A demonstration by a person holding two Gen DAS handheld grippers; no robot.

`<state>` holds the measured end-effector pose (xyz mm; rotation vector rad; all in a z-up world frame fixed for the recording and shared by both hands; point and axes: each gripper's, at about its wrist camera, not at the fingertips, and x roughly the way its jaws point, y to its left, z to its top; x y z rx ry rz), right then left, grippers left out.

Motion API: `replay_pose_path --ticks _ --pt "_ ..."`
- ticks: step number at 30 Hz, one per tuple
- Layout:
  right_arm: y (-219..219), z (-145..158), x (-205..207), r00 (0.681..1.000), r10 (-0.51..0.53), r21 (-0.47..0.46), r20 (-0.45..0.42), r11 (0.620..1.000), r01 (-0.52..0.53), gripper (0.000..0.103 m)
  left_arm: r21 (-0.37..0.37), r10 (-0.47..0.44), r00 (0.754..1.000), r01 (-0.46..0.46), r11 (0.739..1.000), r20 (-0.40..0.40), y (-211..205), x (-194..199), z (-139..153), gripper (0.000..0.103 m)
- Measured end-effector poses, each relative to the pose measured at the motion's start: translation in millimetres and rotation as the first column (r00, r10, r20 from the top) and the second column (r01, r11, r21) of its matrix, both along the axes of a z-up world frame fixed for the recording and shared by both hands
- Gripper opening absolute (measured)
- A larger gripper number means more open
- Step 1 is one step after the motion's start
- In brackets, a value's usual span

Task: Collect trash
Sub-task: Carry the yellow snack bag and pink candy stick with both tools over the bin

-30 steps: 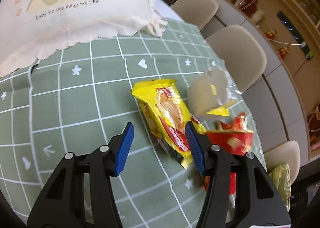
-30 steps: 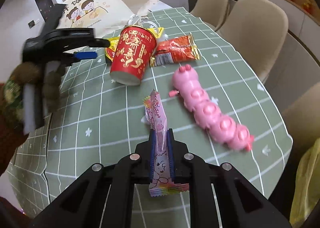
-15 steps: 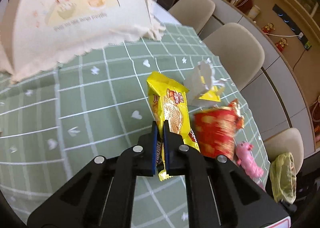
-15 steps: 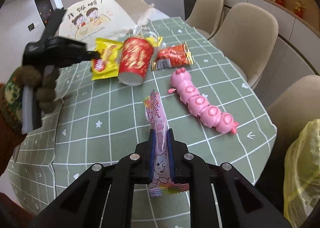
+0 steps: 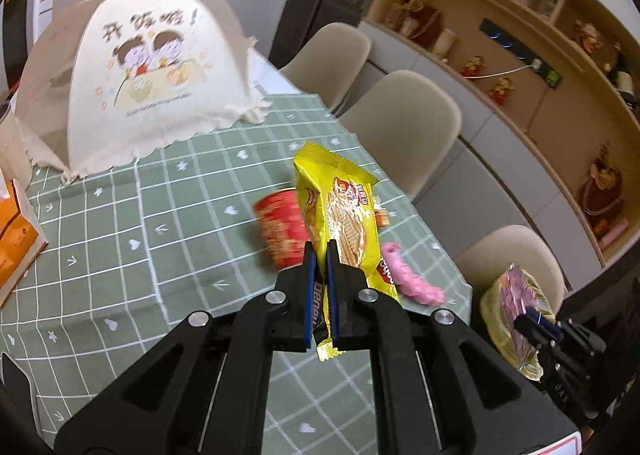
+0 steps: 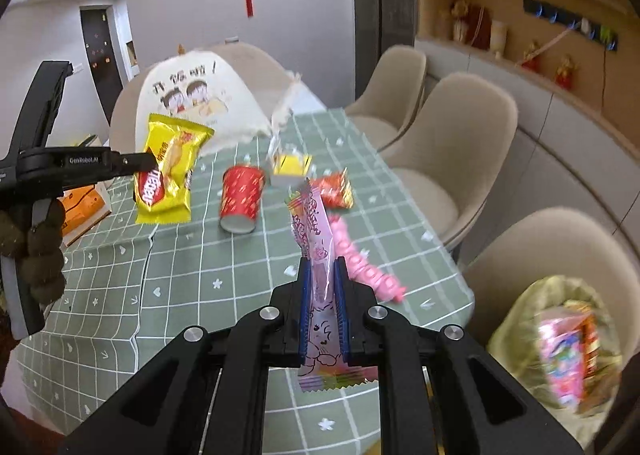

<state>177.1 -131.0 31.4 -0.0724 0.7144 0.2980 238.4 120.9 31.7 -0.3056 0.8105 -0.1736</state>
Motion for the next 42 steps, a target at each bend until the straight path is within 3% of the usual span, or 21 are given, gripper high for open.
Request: replay_pose_path --ticks 9,21,33,42 --pt "-62 47 -31 0.990 -0.040 -0.012 0.138 0.999 0.042 0.013 -0.009 -0.096 0.990 0.098 0.995 0.101 -77 -22 42 0.005" --pt "-173 65 -56 0.961 -0.187 -0.025 0.206 0.980 0.196 0.013 -0.010 -0.273 0.953 0.277 0.961 0.129 -200 -27 56 0.005" --pt "-286 48 -73 0.922 -0.339 0.008 0.187 0.939 0.344 0.013 0.036 -0.431 0.898 0.430 0.902 0.092 -323 -25 34 0.005" --pt "-333 34 -75 0.907 -0.389 0.024 0.163 0.920 0.390 0.013 0.086 -0.513 0.857 0.509 0.857 0.045 -393 -19 14 0.005"
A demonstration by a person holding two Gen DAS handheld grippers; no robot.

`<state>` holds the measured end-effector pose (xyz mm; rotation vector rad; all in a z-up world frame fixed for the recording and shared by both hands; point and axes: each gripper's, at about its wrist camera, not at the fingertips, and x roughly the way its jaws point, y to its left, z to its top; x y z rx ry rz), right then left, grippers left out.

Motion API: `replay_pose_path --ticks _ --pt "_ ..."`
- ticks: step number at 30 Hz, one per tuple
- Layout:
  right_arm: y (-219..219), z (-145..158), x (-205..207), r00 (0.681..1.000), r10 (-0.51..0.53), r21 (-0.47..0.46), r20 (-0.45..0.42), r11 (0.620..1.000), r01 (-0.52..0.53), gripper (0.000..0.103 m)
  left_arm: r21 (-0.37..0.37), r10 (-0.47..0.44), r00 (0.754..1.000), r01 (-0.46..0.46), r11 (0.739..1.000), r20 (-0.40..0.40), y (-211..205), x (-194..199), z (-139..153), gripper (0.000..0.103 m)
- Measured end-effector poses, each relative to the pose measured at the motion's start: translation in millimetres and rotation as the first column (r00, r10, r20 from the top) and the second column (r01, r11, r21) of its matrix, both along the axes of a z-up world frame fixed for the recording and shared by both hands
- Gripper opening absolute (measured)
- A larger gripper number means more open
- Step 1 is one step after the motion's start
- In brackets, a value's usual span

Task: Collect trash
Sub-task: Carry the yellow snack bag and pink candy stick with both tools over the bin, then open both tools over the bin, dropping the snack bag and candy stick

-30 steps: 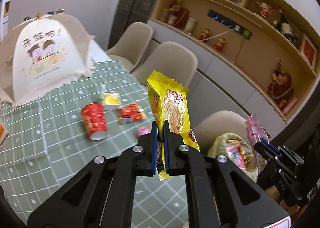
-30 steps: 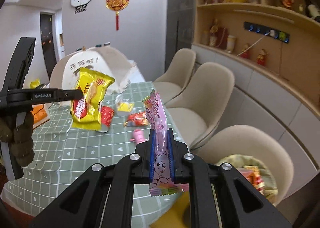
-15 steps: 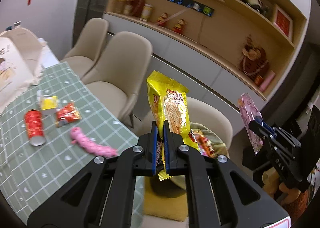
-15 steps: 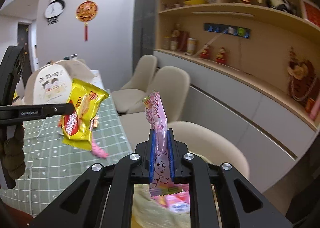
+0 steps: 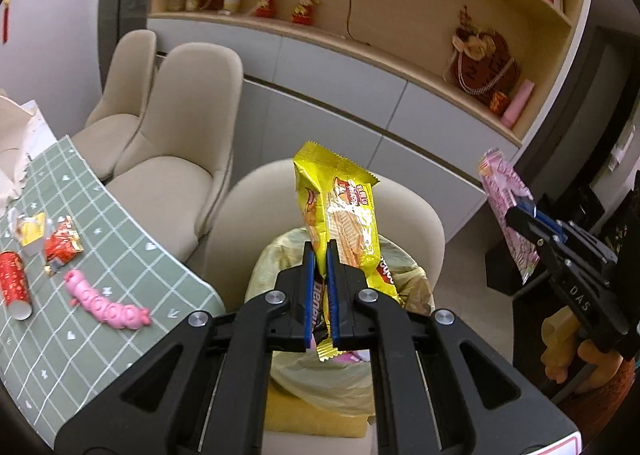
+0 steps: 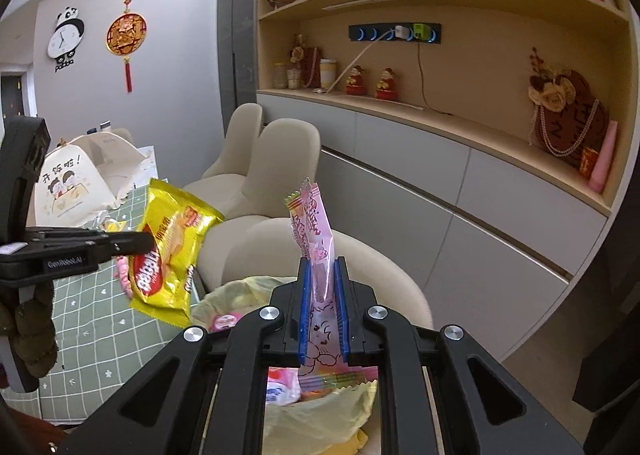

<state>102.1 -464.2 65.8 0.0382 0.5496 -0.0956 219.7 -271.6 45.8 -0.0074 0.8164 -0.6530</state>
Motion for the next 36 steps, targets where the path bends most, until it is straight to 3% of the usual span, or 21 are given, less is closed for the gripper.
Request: replay_pose_path --ticks 4,8,15,17,20,22,28,31,36 --pt "-17 -8 -1 1.000 -0.023 0.018 -0.010 1.000 0.023 0.013 0.037 -0.021 0.997 0.024 0.999 -0.077 -23 14 -24 0.005" --pt "-29 -16 -3 0.999 -0.045 0.040 -0.027 0.998 0.046 0.013 0.097 -0.055 0.993 0.065 0.993 -0.105 -45 18 -45 0.005" --pt "-38 -31 -4 0.997 -0.056 0.078 -0.058 0.995 0.060 0.013 0.268 -0.121 0.977 0.166 0.949 -0.177 -82 16 -101 0.005" --pt "-38 -33 -3 0.997 -0.051 0.084 -0.063 0.995 0.056 0.013 0.283 -0.131 0.972 0.184 0.941 -0.197 -88 15 -110 0.005" --pt "-38 -37 -1 0.997 -0.040 0.094 -0.068 0.994 0.047 0.013 0.282 -0.114 0.972 0.170 0.944 -0.204 -90 16 -113 0.009" --pt "-37 -38 2 0.997 -0.032 0.101 -0.071 0.994 0.039 0.013 0.256 -0.094 0.972 0.149 0.955 -0.213 -84 19 -110 0.022" --pt "-24 -43 15 0.996 0.036 0.152 -0.076 0.988 -0.024 0.013 0.167 -0.007 0.984 0.037 0.985 -0.175 -44 22 -77 0.044" --pt "-7 -48 30 0.990 0.108 0.182 -0.093 0.979 -0.090 0.013 0.138 0.072 0.987 -0.052 0.989 -0.146 -11 22 -61 0.045" --pt "21 -64 56 0.967 0.208 0.235 -0.147 0.957 -0.170 0.013 0.114 0.186 0.970 -0.169 0.979 -0.159 46 16 -51 0.048"
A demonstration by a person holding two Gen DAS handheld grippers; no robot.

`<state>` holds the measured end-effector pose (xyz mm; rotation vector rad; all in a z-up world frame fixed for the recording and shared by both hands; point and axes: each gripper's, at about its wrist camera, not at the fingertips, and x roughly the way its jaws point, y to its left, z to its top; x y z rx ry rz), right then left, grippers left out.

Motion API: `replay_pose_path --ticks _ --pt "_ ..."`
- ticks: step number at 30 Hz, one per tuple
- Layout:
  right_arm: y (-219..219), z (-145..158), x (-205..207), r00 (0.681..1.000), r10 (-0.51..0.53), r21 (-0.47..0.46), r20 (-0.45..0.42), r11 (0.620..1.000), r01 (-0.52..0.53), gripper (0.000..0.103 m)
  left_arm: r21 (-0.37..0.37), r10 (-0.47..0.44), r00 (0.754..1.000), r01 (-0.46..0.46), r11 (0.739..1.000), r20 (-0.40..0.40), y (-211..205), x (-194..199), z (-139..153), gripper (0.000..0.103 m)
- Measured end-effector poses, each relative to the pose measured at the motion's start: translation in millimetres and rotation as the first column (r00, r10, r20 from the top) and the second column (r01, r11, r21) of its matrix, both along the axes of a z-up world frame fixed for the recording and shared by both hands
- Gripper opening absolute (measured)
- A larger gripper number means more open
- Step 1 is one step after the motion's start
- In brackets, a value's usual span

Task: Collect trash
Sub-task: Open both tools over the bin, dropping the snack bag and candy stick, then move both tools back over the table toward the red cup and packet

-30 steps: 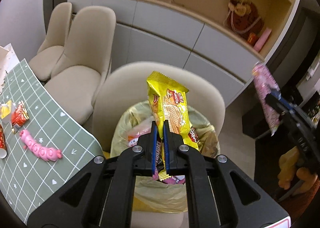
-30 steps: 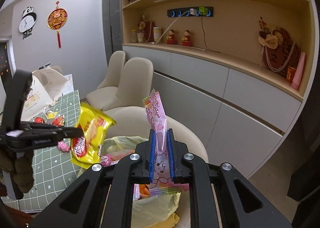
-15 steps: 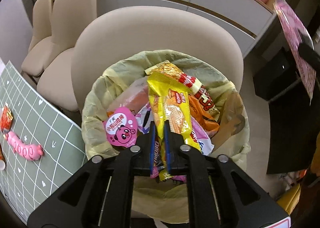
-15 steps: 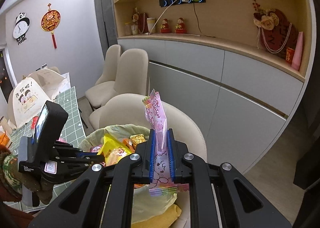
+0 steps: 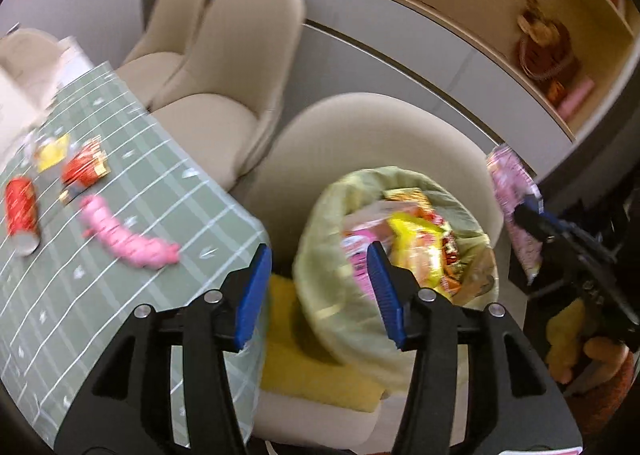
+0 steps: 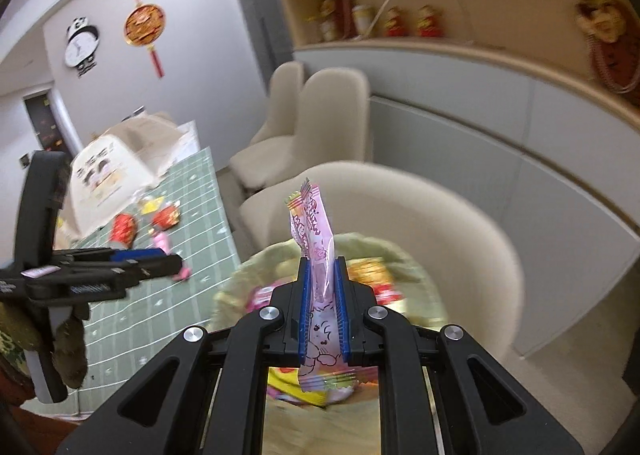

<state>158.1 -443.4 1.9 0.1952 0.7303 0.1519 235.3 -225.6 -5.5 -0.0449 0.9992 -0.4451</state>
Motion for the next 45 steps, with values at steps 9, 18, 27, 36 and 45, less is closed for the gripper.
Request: replay_pose_path --ticks 9,18,27,36,45 --pt "35 -28 27 0.995 0.029 -0.081 -0.091 0.996 -0.036 0.013 -0.011 0.142 0.990 -0.142 0.990 -0.012 82 -13 3 0.049" --pt "47 -42 18 0.992 -0.037 -0.133 -0.117 0.991 0.021 0.034 -0.036 0.208 0.976 -0.211 0.977 -0.069 135 -18 -12 0.049" --pt "82 -20 12 0.997 -0.044 -0.135 -0.070 0.990 0.034 0.035 -0.037 0.266 0.959 -0.270 0.962 -0.094 180 -18 -26 0.049" --pt "176 -5 50 0.988 0.155 -0.071 -0.013 0.985 -0.156 0.041 -0.037 0.441 0.893 -0.446 0.894 -0.087 275 -14 -33 0.052" --pt "281 -27 110 0.947 0.306 -0.093 -0.091 0.945 -0.315 0.041 -0.075 0.496 0.862 -0.504 0.860 -0.101 349 9 -43 0.056"
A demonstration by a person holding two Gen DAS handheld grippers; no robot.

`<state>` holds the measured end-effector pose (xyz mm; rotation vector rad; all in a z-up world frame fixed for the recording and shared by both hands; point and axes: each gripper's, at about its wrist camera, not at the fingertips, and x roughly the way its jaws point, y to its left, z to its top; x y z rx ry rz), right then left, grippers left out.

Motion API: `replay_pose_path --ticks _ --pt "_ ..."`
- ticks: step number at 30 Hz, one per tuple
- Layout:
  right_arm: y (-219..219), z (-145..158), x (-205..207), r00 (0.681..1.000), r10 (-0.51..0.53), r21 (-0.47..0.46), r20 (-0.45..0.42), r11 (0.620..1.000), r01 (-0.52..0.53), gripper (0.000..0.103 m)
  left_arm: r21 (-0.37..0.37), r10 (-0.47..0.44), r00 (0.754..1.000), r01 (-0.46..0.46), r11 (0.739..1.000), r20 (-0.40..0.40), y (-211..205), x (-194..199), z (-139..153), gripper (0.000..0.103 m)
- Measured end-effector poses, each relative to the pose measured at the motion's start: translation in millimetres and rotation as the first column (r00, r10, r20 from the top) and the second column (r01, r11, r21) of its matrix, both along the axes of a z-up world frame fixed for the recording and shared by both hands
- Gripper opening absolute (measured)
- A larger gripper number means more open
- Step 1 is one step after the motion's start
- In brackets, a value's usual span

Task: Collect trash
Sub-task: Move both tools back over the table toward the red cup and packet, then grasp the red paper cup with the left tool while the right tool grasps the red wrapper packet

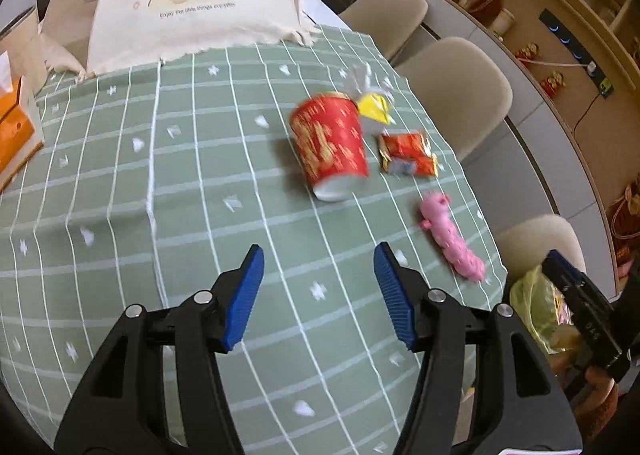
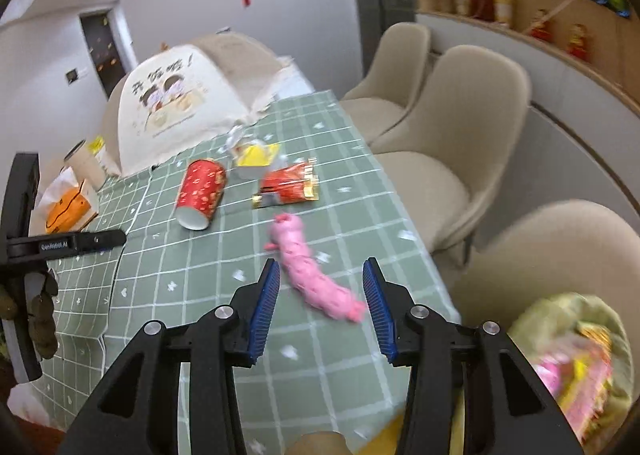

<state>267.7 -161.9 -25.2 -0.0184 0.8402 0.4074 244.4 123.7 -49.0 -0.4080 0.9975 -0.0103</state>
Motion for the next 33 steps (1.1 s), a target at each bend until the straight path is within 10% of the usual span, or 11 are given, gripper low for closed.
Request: replay_pose_path --ticks 8,17,28,33 --pt "41 -32 48 0.999 0.015 -0.043 -0.042 0.999 -0.017 0.041 -0.063 -0.024 1.000 0.024 0.998 -0.003 17 65 -16 0.058" --pt "48 -49 92 0.998 0.021 -0.058 -0.067 0.998 -0.025 0.041 0.039 -0.012 1.000 0.012 0.999 -0.025 -2 135 -41 0.060" --pt "87 -63 189 0.987 0.115 -0.046 -0.115 0.992 -0.121 0.041 0.093 0.012 0.998 -0.006 0.996 -0.067 21 136 -57 0.061" --pt "102 -86 209 0.970 0.144 -0.059 -0.195 0.986 -0.158 0.041 -0.002 -0.024 0.998 0.024 1.000 -0.050 40 129 -58 0.061"
